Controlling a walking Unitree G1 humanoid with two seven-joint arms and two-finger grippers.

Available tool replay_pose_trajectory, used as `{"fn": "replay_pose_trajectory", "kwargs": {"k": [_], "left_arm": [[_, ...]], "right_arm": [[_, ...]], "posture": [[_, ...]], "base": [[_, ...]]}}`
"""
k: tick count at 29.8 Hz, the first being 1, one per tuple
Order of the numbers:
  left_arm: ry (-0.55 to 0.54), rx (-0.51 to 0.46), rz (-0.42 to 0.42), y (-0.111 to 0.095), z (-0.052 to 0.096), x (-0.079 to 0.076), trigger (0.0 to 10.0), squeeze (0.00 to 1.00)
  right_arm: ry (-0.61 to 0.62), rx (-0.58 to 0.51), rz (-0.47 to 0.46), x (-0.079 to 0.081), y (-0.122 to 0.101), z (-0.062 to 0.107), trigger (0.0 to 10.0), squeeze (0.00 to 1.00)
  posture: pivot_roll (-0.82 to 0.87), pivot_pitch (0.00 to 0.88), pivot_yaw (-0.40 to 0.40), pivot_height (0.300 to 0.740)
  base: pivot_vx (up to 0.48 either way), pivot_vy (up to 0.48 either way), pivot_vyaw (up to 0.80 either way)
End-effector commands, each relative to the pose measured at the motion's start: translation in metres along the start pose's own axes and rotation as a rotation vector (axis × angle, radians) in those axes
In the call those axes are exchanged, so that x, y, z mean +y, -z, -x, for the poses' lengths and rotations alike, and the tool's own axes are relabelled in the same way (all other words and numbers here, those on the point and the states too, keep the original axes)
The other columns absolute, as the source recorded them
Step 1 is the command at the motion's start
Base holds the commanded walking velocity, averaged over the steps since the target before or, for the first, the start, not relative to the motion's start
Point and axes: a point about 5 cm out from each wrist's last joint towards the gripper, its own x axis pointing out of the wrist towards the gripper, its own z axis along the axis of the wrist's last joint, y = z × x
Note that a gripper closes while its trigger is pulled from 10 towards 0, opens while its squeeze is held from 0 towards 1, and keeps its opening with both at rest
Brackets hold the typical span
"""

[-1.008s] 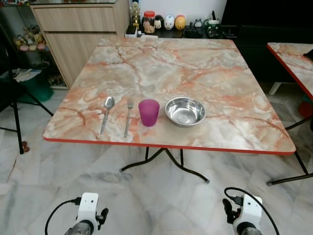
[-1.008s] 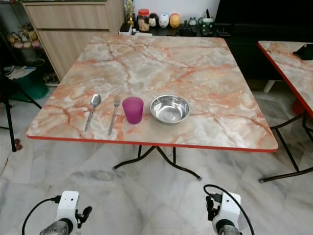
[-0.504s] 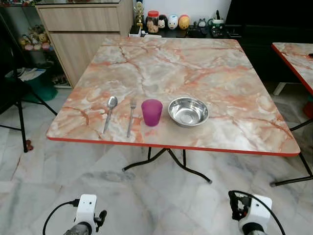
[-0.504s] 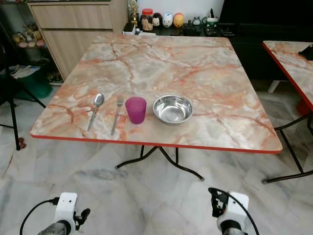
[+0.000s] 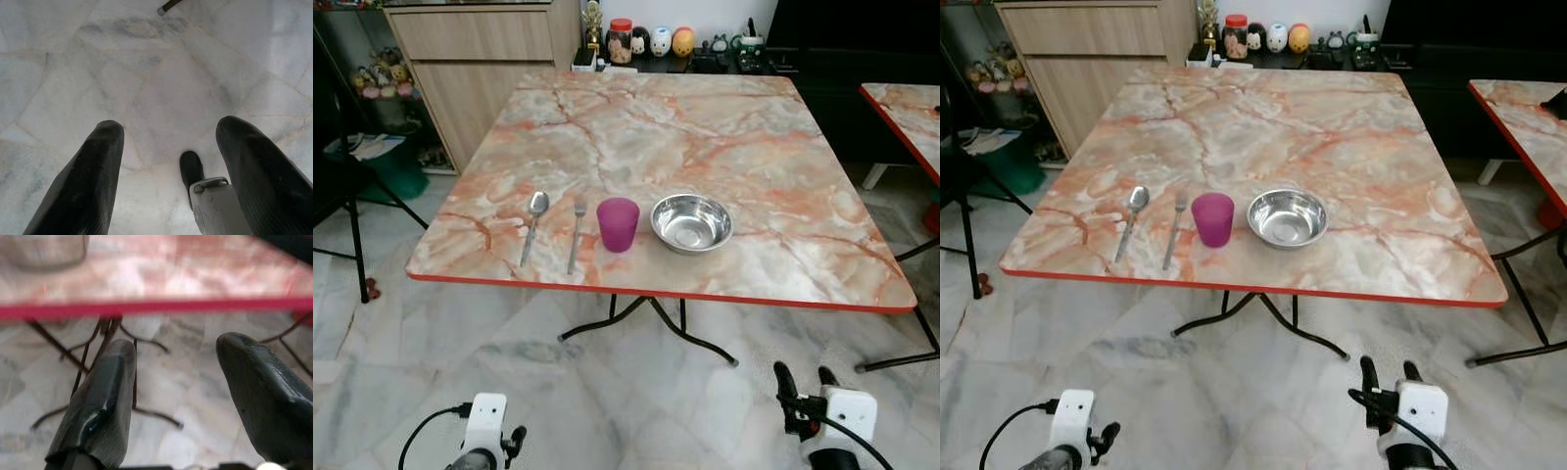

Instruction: Setting the table

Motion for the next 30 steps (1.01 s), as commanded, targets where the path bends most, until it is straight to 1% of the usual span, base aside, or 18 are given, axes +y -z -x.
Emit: {"fn": "replay_pose_trajectory", "kwargs": {"k": [1, 6, 8, 10, 12, 16, 22, 29, 30], "left_arm": [[-0.007, 0.036, -0.005, 0.009, 0.002, 0.003, 10.0, 0.0], [-0.007, 0.03, 0.013, 0.009, 0.003, 0.002, 10.0, 0.0], [-0.007, 0.03, 0.015, 0.009, 0.003, 0.002, 10.0, 0.0], [-0.006, 0.03, 0.027, 0.008, 0.002, 0.001, 10.0, 0.0], [-0.007, 0.03, 0.027, 0.008, 0.002, 0.001, 10.0, 0.0], [-0.01, 0.029, 0.028, 0.007, 0.002, 0.003, 10.0, 0.0], [-0.017, 0.031, 0.038, 0.007, 0.002, 0.005, 10.0, 0.0], [-0.016, 0.037, 0.036, 0.009, 0.003, 0.004, 10.0, 0.0], [-0.016, 0.037, 0.035, 0.01, 0.003, 0.003, 10.0, 0.0]], "right_arm": [[0.023, -0.05, -0.01, -0.002, -0.016, -0.007, 10.0, 0.0], [0.03, -0.097, -0.044, 0.001, -0.036, -0.021, 10.0, 0.0], [0.033, -0.099, -0.054, 0.001, -0.039, -0.023, 10.0, 0.0], [0.048, -0.103, -0.072, 0.002, -0.045, -0.03, 10.0, 0.0], [0.051, -0.109, -0.083, 0.002, -0.048, -0.032, 10.0, 0.0], [0.053, -0.118, -0.073, 0.002, -0.055, -0.038, 10.0, 0.0], [0.056, -0.122, -0.082, 0.003, -0.058, -0.041, 10.0, 0.0], [0.053, -0.13, -0.087, 0.004, -0.062, -0.044, 10.0, 0.0], [0.053, -0.131, -0.087, 0.004, -0.063, -0.044, 10.0, 0.0]], "posture": [[-0.03, 0.032, 0.007, 0.74], [-0.02, 0.011, 0.002, 0.74], [-0.02, 0.009, 0.001, 0.74], [-0.02, 0.006, -0.001, 0.74], [-0.02, 0.004, -0.002, 0.74], [-0.02, 0.013, -0.002, 0.74], [-0.01, 0.032, -0.004, 0.74], [-0.01, 0.041, -0.003, 0.74], [-0.01, 0.042, -0.003, 0.74]], "base": [[0.0, 0.0, 0.0], [0.0, 0.0, 0.0], [0.0, 0.0, 0.0], [0.0, 0.124, 0.0], [0.0, 0.3, 0.0], [0.0, 0.357, 0.0], [0.0, 0.373, 0.0], [0.0, 0.457, 0.0], [0.0, 0.0, 0.0]]}}
